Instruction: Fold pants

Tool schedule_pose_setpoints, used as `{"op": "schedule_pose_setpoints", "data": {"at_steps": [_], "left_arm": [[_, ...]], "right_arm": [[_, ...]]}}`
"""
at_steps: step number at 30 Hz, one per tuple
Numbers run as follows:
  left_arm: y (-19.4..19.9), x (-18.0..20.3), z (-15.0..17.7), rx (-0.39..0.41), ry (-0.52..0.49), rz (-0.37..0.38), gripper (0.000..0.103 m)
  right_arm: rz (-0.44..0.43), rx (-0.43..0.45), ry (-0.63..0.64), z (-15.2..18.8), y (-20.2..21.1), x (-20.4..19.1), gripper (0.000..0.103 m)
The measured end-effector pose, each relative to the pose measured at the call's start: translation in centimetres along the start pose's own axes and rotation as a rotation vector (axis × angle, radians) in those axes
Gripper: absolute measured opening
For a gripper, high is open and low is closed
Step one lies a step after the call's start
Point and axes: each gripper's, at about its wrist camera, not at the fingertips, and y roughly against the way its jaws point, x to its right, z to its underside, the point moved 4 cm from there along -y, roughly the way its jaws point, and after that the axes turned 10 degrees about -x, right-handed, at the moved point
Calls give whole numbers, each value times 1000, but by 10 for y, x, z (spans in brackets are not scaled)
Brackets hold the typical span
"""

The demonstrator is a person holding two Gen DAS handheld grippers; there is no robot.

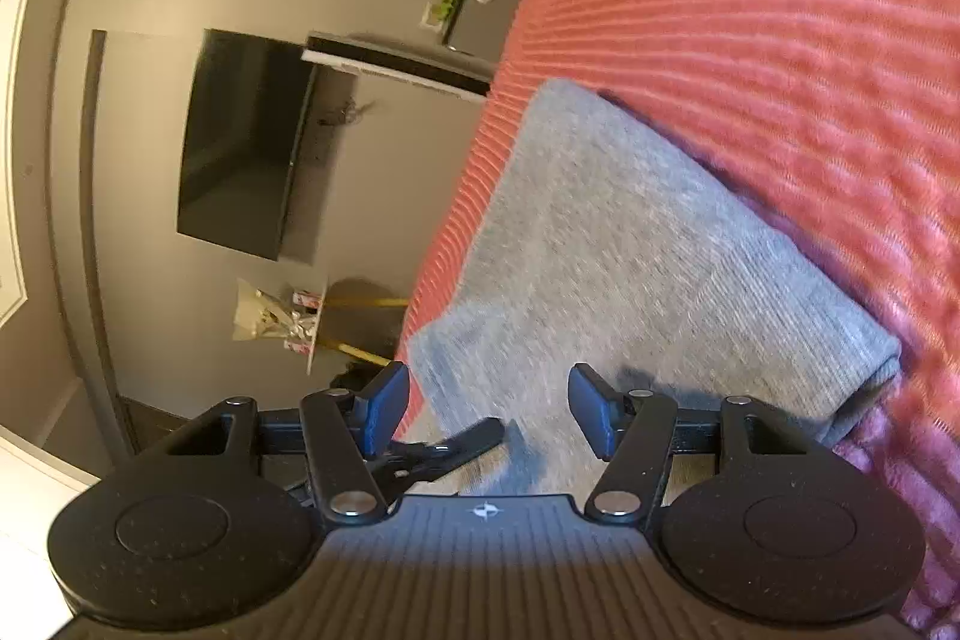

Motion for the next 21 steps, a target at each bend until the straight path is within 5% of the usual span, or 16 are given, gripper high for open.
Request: {"op": "schedule_pose_setpoints", "data": {"at_steps": [7,16,21], "left_arm": [[37,-4,7,49,-23,69,14],[71,-37,21,97,-30,-82,15],[75,-66,23,118,57,-96,15]], "right_arm": [[73,58,-23,-6,20,8,53],[204,-22,70,4,9,-11,47],[259,-83,171,14,-7,-28,47]]}}
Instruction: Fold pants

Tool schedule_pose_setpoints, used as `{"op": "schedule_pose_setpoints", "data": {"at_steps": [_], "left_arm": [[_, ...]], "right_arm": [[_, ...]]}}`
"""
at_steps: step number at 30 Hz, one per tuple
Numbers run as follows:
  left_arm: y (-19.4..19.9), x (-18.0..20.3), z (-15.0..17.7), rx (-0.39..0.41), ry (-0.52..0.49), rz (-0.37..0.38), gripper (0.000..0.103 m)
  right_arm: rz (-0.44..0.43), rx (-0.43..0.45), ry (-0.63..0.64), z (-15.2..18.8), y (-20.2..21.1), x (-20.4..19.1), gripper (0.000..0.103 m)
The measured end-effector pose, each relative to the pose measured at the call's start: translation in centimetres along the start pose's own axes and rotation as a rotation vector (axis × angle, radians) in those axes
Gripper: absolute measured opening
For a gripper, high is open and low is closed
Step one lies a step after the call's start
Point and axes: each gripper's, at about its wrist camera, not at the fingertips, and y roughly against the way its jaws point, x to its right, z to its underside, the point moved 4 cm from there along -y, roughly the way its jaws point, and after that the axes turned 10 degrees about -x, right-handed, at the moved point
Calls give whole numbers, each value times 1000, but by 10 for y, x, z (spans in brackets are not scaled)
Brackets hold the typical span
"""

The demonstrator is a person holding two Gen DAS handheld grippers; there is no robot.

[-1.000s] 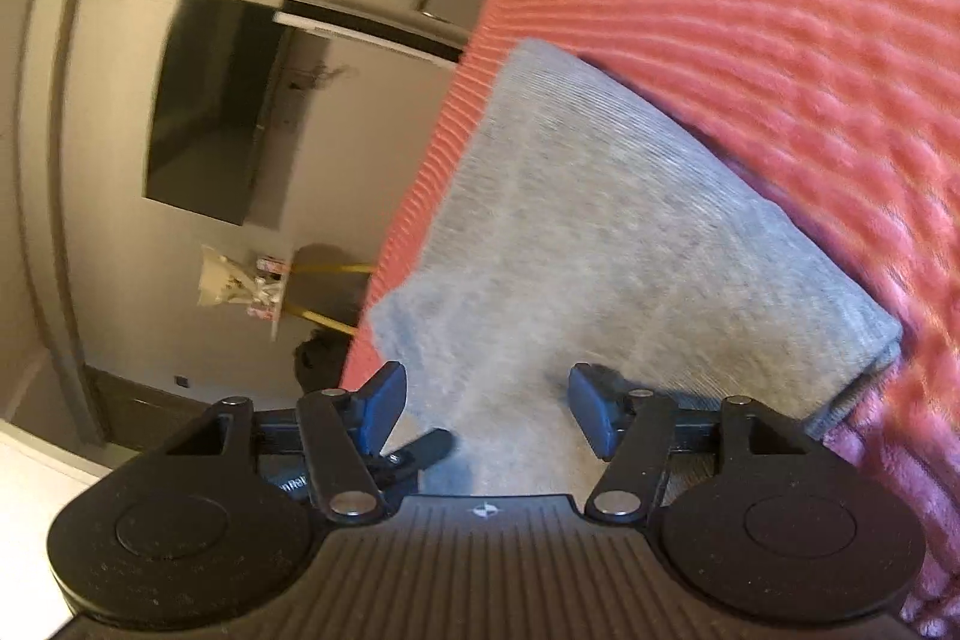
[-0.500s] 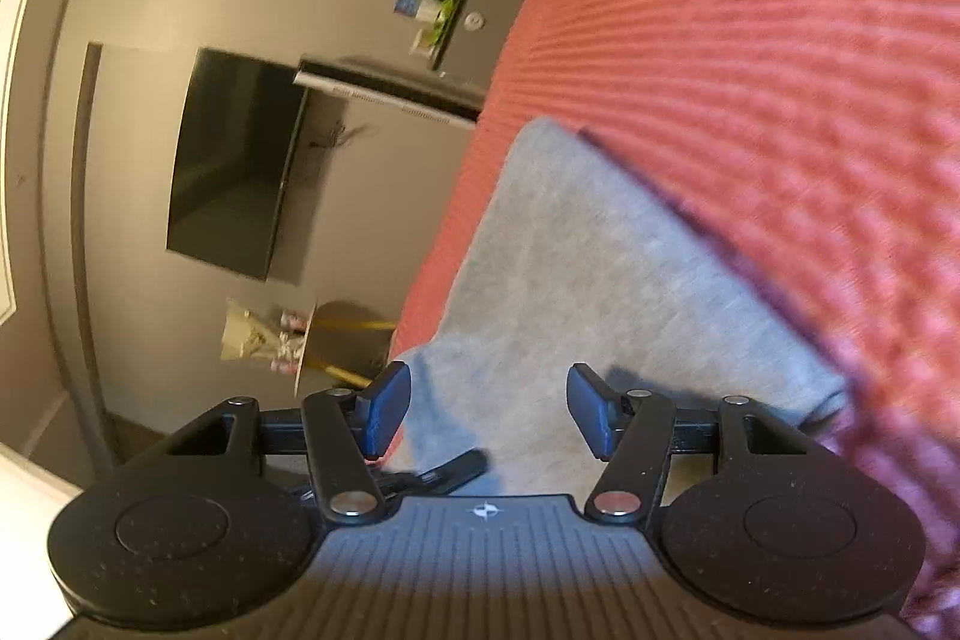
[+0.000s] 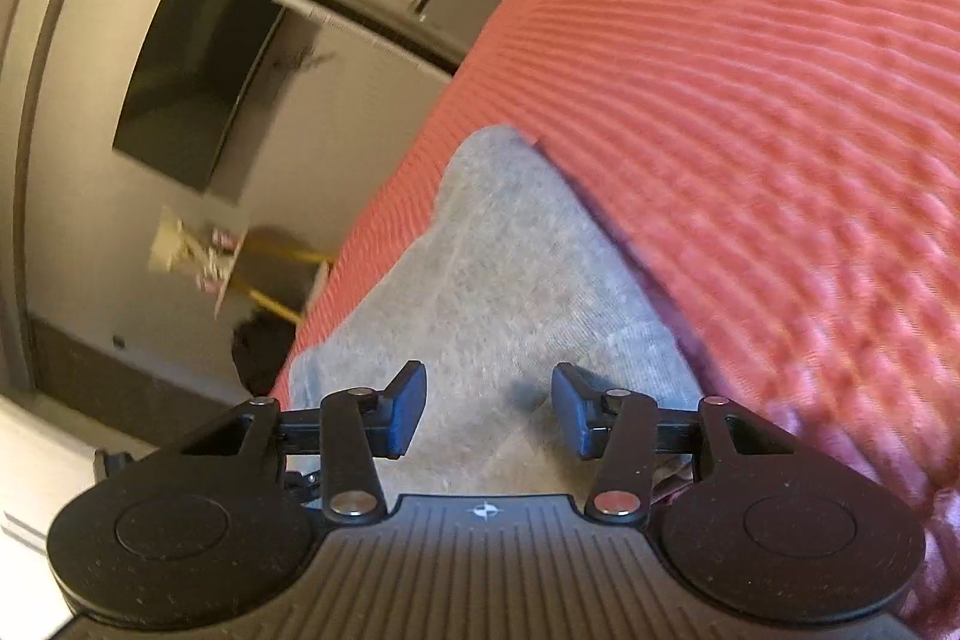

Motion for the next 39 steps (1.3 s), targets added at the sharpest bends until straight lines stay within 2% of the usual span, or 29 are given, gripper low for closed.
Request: {"op": "schedule_pose_setpoints", "data": {"at_steps": [2,4,6,8,11,13,14,15,17,18,21,24,26,28,29,32,35,37,38,39], "left_arm": [[2,-3,-1,-1,5,17,17],[6,-6,-4,24,20,10,30],[12,-15,-10,56,46,11,53],[11,-16,-16,60,74,41,61],[2,-15,-27,66,68,43,62],[-10,-9,-31,39,44,26,57],[-16,-6,-31,26,31,26,48],[-20,-3,-33,23,18,25,30],[-20,3,-37,42,2,19,19],[-13,8,-35,76,-34,23,17],[15,28,-33,201,-195,28,17],[28,27,-34,249,-254,-44,19],[19,11,-38,198,-198,-109,23],[9,-7,-34,113,-138,-135,23],[10,-13,-28,102,-130,-137,31],[22,-23,-5,102,-120,-108,56],[23,-35,22,49,-68,-57,61],[13,-34,33,16,-60,-58,58],[9,-33,37,23,-67,-70,53],[10,-30,40,34,-82,-75,37]], "right_arm": [[27,-11,33,-1,-2,-6,47],[43,-9,57,-3,-5,-12,47],[80,-3,85,-4,-9,-16,47],[118,-5,111,-2,-14,-18,47],[151,-22,142,-2,-25,-20,47],[173,-36,158,-1,-31,-21,47],[181,-43,160,-2,-34,-20,47],[186,-51,156,-3,-36,-19,47],[176,-54,160,-2,-38,-19,47],[168,-49,168,-2,-38,-21,47],[130,19,220,0,-29,-31,50],[118,73,256,0,-25,-37,60],[130,57,254,-4,-32,-37,62],[208,-4,237,-6,-47,-32,62],[234,-37,230,-6,-55,-29,61],[234,-67,229,-7,-60,-27,61],[242,-70,242,-6,-62,-29,61],[243,-75,246,-6,-64,-31,61],[248,-76,249,-5,-65,-31,61],[255,-77,258,-4,-66,-32,61]]}}
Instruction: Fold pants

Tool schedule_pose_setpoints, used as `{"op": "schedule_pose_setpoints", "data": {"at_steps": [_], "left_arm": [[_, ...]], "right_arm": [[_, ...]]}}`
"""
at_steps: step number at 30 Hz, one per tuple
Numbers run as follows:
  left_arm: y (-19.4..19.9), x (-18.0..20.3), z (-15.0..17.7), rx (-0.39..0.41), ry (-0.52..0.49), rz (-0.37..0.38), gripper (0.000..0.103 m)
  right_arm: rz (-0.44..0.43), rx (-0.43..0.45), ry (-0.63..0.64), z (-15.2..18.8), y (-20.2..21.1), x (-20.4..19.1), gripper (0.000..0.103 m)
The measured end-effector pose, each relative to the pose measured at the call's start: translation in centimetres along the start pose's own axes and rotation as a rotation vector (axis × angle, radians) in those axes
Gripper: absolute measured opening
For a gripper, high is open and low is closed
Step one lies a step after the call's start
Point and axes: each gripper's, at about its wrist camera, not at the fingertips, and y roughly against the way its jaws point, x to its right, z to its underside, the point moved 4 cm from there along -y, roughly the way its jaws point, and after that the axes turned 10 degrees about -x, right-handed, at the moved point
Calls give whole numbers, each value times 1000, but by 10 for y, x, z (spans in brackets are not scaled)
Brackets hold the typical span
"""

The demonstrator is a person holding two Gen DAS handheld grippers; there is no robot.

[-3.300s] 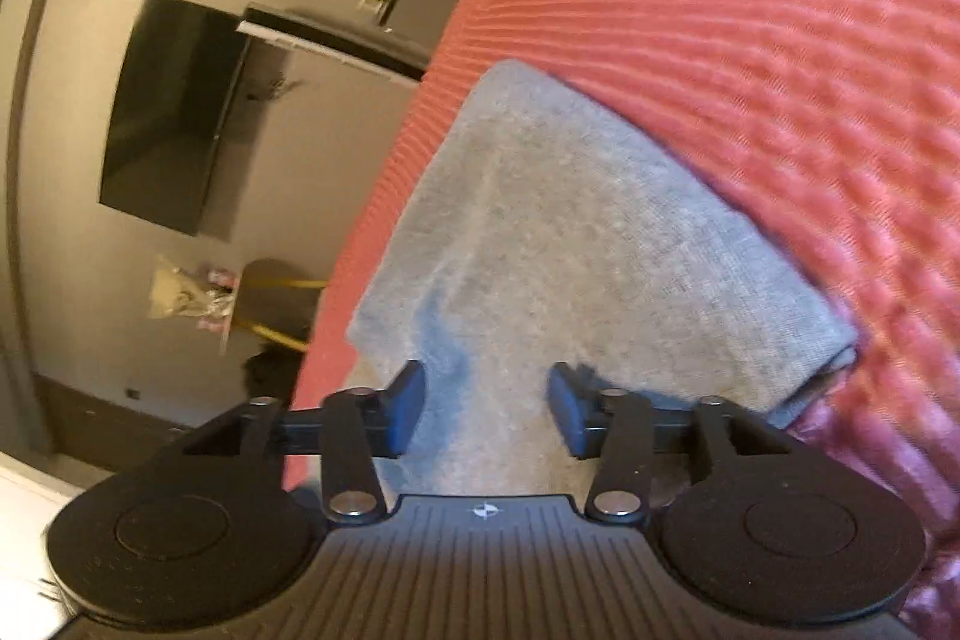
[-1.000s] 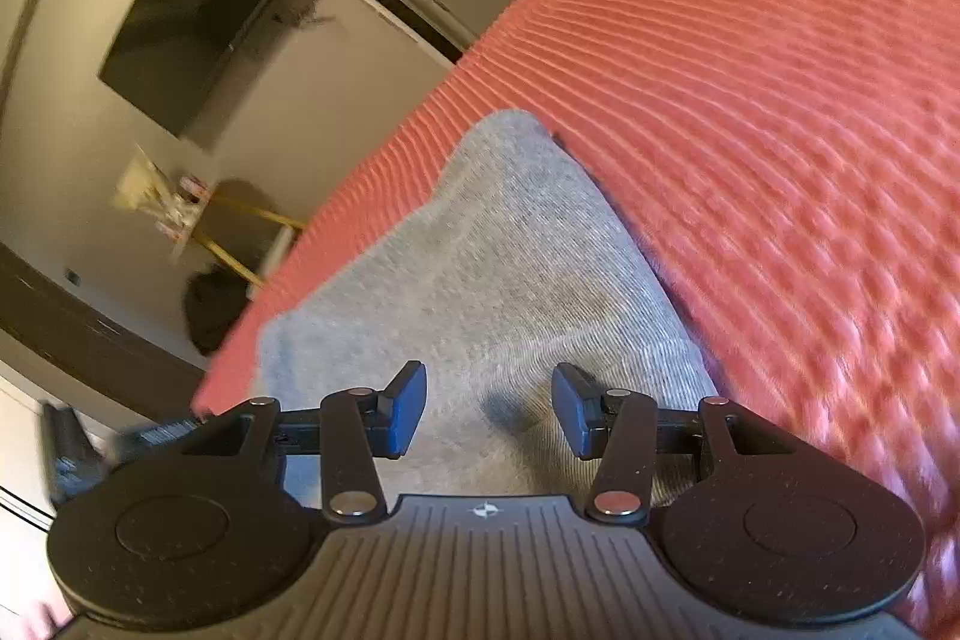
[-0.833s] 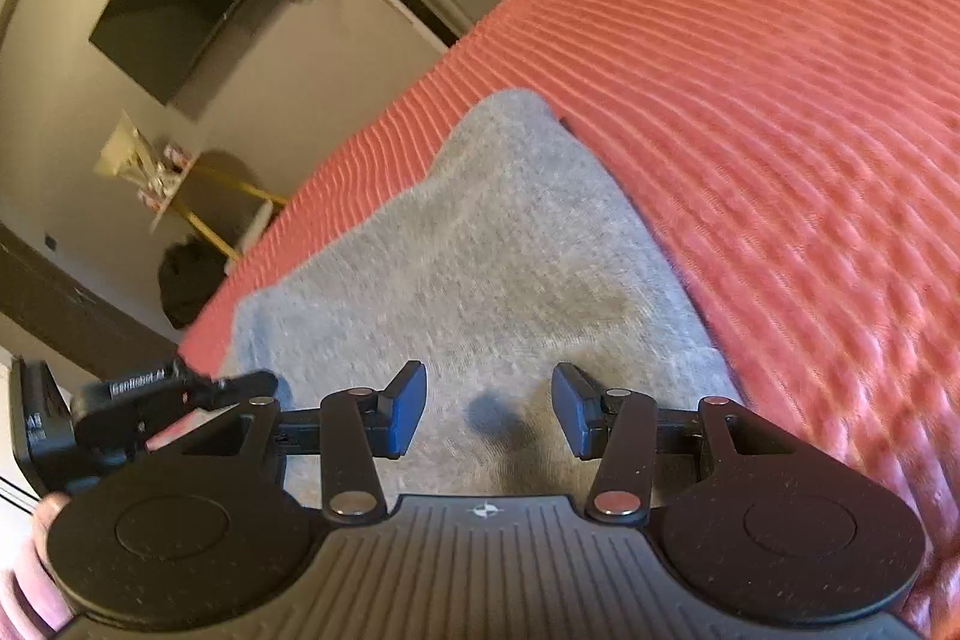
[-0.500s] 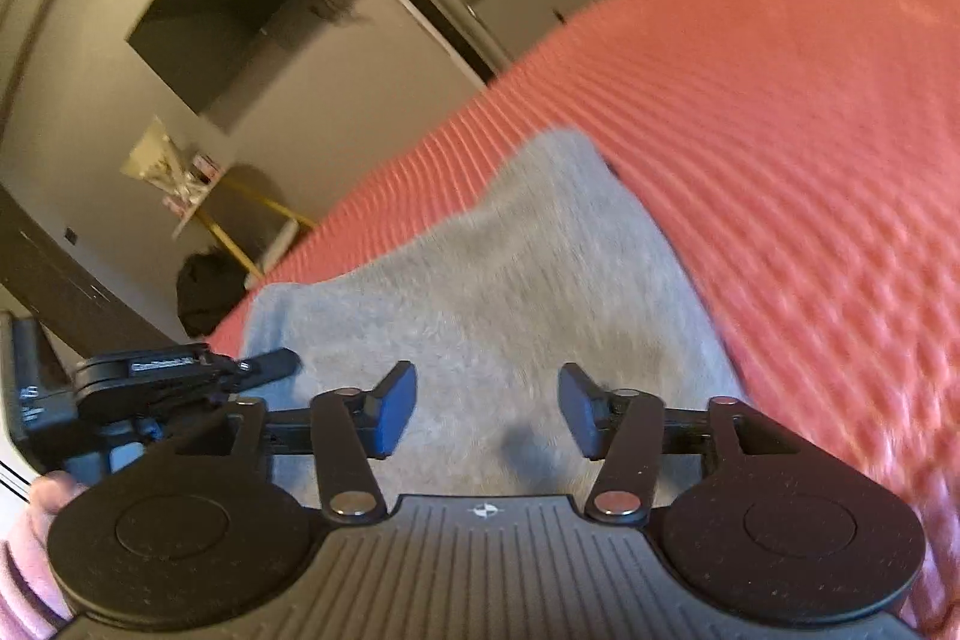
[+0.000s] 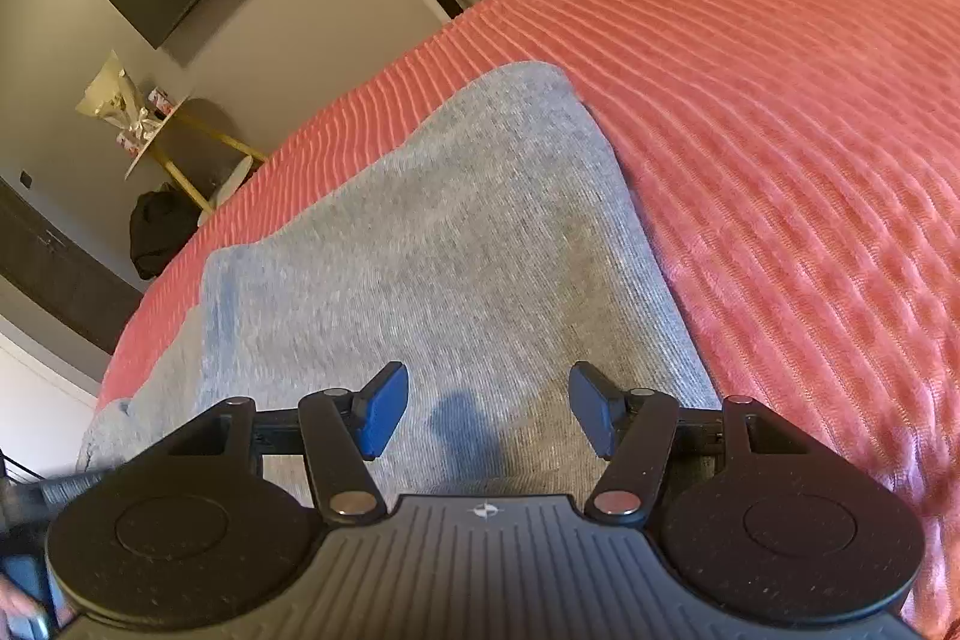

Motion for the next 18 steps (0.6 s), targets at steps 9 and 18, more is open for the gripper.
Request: {"op": "schedule_pose_setpoints", "data": {"at_steps": [9,18], "left_arm": [[37,-9,4,76,94,147,16],[23,-43,27,65,260,110,45]], "right_arm": [[-11,15,2,5,8,-3,52],[67,-32,91,5,-3,-12,52]]}}
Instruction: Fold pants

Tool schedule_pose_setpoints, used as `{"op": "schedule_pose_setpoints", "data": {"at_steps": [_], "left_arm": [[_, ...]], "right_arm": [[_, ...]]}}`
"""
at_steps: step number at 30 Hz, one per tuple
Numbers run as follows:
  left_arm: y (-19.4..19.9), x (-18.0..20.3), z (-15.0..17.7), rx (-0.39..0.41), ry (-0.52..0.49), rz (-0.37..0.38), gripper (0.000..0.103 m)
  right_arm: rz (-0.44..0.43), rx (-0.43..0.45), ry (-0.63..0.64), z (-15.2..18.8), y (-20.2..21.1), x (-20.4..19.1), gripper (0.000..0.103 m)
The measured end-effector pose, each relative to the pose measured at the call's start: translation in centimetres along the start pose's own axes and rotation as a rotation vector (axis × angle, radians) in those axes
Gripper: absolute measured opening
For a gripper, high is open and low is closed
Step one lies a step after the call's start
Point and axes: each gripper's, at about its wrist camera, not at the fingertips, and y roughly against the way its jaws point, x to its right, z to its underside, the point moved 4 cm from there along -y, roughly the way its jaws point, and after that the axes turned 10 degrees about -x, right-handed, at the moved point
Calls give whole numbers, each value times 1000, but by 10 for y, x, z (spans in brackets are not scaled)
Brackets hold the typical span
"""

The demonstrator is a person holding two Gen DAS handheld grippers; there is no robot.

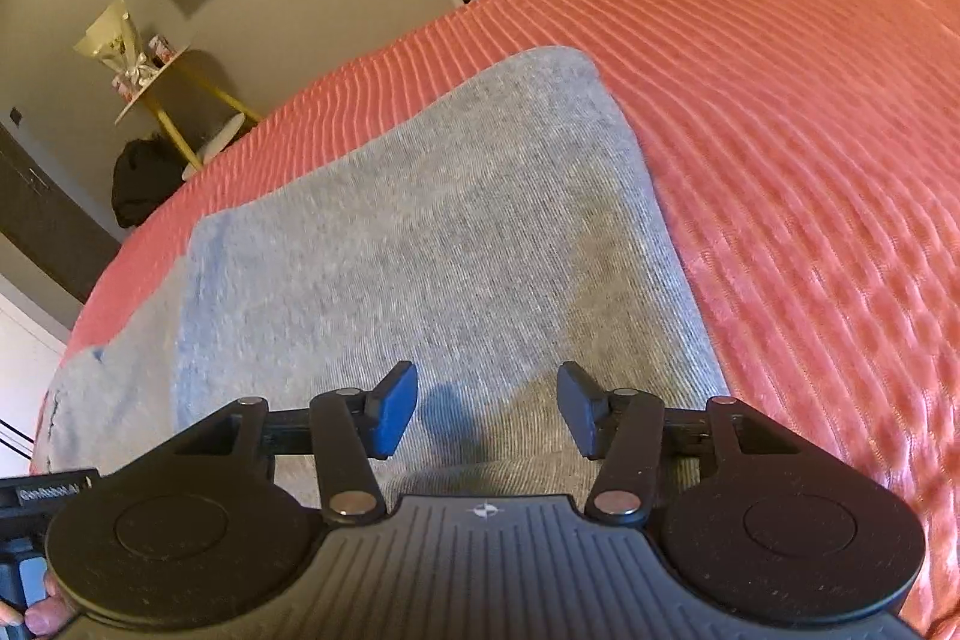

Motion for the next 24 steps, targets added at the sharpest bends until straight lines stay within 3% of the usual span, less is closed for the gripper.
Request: {"op": "schedule_pose_setpoints", "data": {"at_steps": [6,10,14,21,24], "left_arm": [[52,-61,2,147,220,-60,67],[93,-125,5,282,448,-59,73],[116,-178,12,330,608,-9,73],[107,-189,16,343,631,127,72],[104,-180,12,335,579,81,72]], "right_arm": [[12,-10,10,1,-1,-2,54],[-8,-9,-4,1,-1,-1,56],[-27,-11,-17,0,-2,0,60],[-18,-14,5,0,-4,-4,65],[-21,-12,5,0,-4,-4,66]]}}
